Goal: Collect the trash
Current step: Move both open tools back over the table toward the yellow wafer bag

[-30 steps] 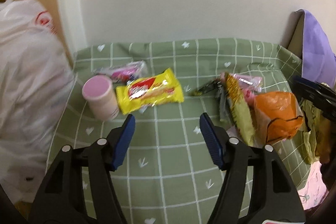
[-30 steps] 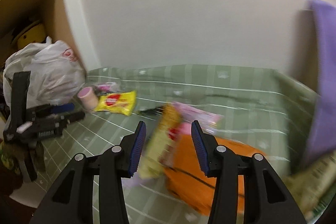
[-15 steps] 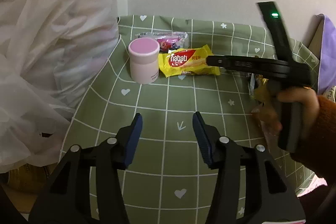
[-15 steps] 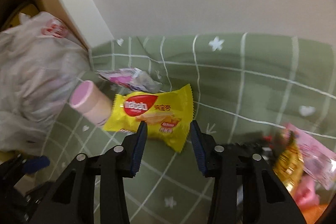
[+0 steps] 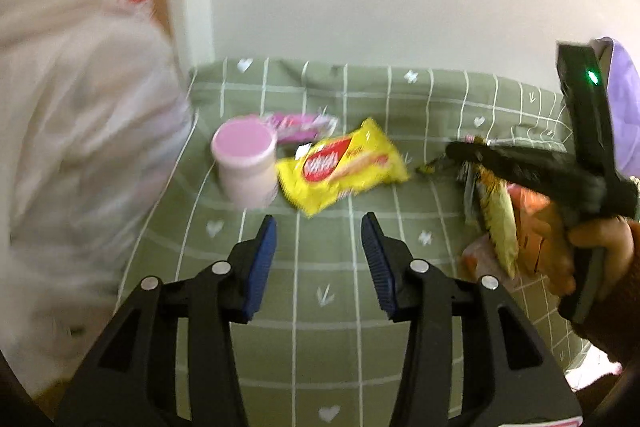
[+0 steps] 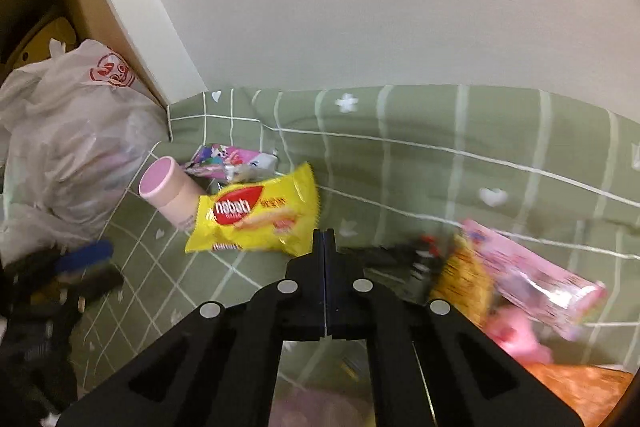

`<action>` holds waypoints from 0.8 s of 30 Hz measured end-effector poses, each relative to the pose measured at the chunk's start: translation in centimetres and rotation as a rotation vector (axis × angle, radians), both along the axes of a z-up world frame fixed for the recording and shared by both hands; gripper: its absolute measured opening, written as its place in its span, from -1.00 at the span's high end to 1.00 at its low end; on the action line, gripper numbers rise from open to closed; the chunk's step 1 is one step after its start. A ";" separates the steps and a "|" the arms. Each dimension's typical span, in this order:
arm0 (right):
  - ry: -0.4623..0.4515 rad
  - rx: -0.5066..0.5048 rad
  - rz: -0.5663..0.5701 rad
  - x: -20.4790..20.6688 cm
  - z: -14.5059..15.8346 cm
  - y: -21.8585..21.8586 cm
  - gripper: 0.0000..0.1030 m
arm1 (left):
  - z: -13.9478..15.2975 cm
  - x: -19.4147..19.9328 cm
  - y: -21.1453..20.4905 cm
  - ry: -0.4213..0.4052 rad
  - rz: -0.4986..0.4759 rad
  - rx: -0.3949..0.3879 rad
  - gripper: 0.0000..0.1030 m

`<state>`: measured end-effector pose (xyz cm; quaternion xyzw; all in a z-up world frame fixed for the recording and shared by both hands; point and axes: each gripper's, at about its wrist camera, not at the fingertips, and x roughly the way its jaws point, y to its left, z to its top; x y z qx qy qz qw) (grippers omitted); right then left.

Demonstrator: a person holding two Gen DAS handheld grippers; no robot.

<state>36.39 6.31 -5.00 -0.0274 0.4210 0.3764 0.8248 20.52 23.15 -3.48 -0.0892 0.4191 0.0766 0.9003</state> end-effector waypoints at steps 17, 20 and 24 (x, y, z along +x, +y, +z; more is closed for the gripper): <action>-0.218 -0.045 0.398 0.3 1.7 10.1 0.92 | -2.6 -2.9 0.0 0.082 0.004 -0.045 0.18; -0.267 -0.118 0.462 -0.1 1.2 12.0 0.92 | -3.2 -4.1 0.5 0.088 0.011 -0.063 0.18; -0.303 -0.209 0.515 0.0 -0.1 14.3 0.92 | -3.9 -4.7 1.5 0.092 0.040 -0.088 0.18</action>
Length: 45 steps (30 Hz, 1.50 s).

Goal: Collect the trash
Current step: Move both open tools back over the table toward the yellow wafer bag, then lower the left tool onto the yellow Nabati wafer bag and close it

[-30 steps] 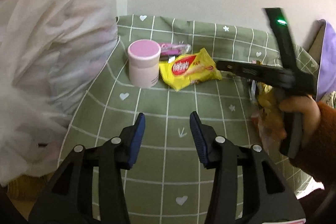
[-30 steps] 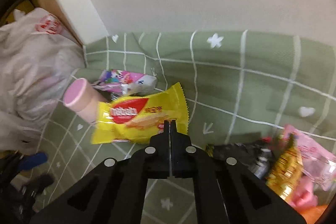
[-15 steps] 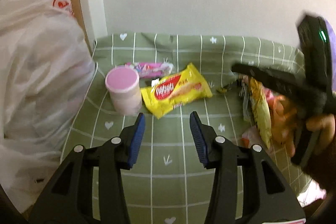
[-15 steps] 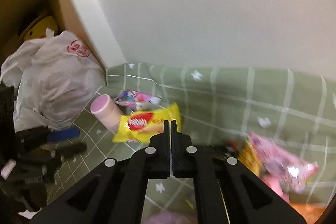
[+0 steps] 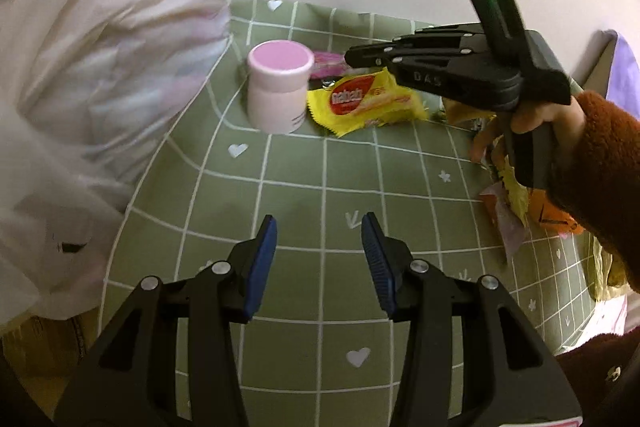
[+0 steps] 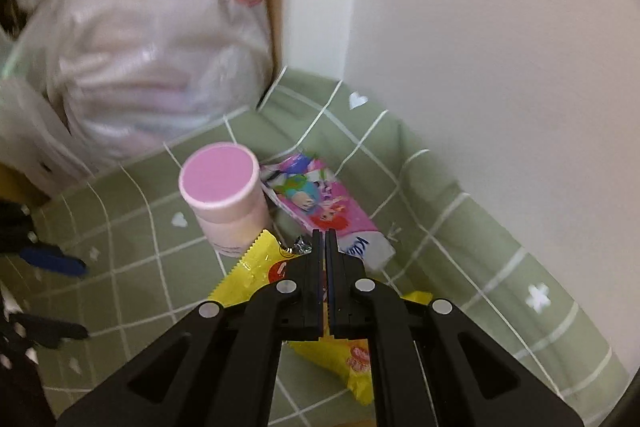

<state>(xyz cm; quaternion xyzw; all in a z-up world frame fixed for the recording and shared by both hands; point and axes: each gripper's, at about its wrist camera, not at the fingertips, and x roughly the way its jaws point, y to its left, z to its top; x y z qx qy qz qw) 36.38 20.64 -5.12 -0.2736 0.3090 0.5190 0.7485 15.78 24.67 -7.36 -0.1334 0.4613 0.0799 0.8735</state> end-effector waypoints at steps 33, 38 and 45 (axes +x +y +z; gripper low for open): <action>0.270 0.105 -0.654 -10.9 -1.6 -29.6 0.92 | -0.7 14.4 -4.8 -0.069 -0.222 0.041 0.18; 0.324 0.086 -0.721 -12.5 -3.2 -31.1 0.92 | -1.7 15.7 -5.2 -0.034 -0.237 0.028 0.18; 0.362 0.060 -0.756 -12.6 -4.2 -31.8 0.92 | -1.9 15.5 -6.2 -0.026 -0.265 0.000 0.18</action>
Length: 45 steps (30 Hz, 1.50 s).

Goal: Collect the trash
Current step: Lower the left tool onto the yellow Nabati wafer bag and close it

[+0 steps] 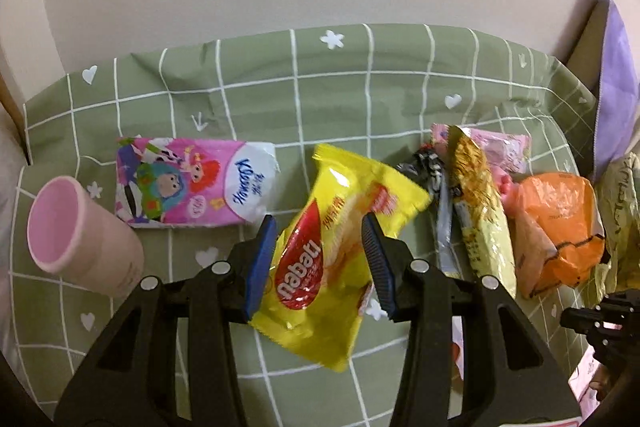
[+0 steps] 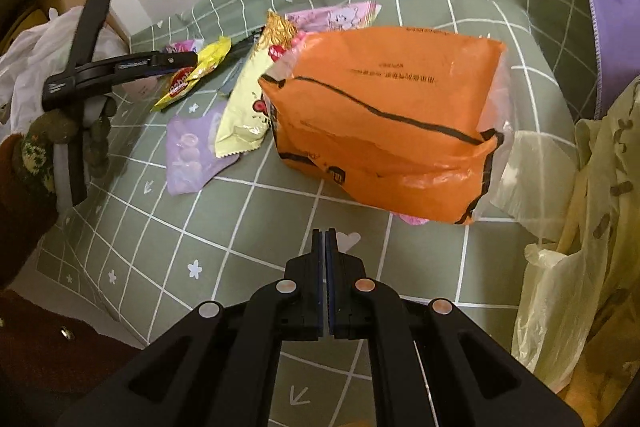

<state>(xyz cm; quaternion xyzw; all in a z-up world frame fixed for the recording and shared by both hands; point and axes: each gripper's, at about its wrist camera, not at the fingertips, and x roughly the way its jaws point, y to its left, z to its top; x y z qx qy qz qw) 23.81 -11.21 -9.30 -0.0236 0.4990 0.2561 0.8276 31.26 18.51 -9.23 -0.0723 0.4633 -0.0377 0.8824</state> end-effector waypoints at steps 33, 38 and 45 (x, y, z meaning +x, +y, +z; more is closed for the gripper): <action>0.025 0.072 0.018 0.2 -1.1 0.1 0.92 | -1.6 3.5 1.6 0.061 0.079 0.189 0.45; 0.048 0.086 0.006 0.9 -0.9 0.3 0.92 | -1.2 3.1 0.9 0.061 0.051 0.124 0.86; -0.060 0.072 0.144 -0.1 1.9 3.4 0.92 | 0.6 -1.7 0.3 0.047 0.037 -0.017 0.91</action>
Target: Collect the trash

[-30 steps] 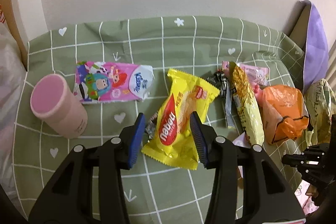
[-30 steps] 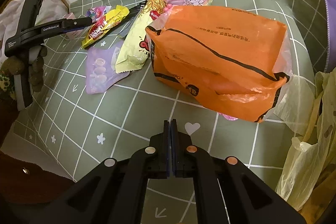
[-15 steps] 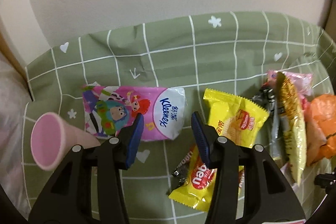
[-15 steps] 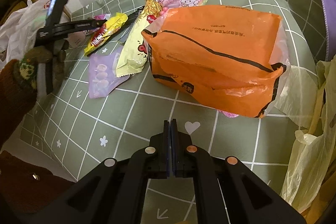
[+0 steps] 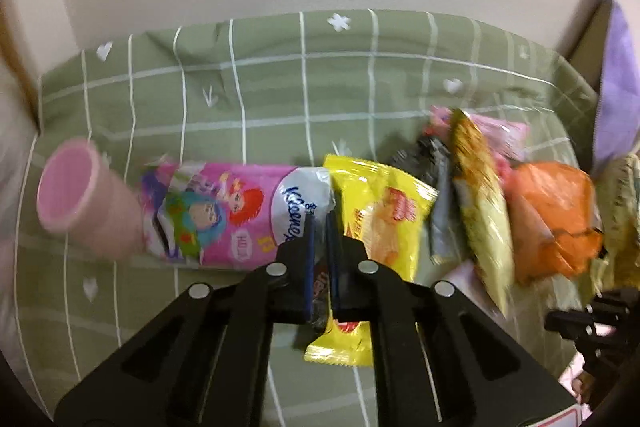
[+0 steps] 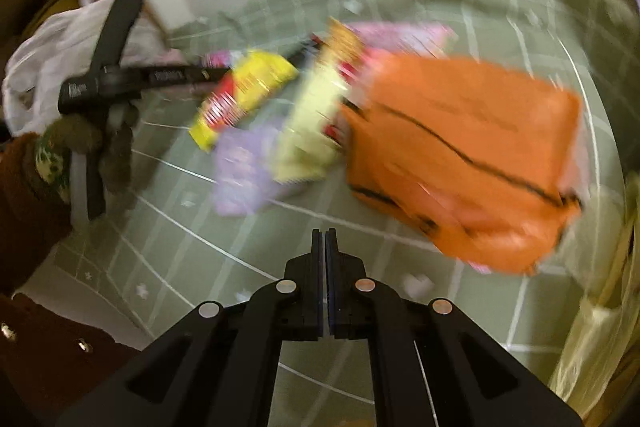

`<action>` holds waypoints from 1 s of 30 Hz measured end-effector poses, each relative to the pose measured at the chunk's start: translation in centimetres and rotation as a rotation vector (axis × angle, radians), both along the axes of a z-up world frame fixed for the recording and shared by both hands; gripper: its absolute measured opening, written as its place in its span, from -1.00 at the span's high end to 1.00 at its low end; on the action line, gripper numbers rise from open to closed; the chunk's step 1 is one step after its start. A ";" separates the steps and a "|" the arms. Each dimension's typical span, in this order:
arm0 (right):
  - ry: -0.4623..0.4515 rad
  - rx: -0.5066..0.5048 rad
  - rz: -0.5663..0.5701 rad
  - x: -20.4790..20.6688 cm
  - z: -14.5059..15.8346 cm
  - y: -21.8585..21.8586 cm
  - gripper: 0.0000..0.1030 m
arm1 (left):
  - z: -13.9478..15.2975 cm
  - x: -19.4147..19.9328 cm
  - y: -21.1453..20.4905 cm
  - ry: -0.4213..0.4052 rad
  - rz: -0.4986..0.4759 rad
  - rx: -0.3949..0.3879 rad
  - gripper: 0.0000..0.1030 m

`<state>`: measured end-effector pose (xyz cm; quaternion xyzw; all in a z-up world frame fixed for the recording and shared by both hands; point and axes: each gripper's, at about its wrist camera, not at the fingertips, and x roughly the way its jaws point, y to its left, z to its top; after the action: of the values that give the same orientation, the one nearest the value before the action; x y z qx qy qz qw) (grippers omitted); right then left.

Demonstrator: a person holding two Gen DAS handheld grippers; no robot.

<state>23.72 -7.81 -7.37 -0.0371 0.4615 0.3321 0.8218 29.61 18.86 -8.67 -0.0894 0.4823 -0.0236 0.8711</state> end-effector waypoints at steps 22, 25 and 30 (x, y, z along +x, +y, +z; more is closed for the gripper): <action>-0.054 0.022 0.171 1.0 2.4 10.2 0.92 | 2.3 -12.1 2.6 -0.036 0.114 -0.074 0.32; -0.066 -0.012 0.197 0.2 2.3 10.3 0.92 | 2.2 -12.3 2.9 -0.037 0.119 -0.062 0.28; -0.076 -0.044 0.196 -0.8 2.0 9.2 0.92 | 2.5 -11.3 3.8 -0.059 0.120 -0.031 0.20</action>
<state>22.90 1.43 -5.37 -0.1128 0.4313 0.3992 0.8012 18.29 22.68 -6.21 -0.1311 0.4499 0.0188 0.8832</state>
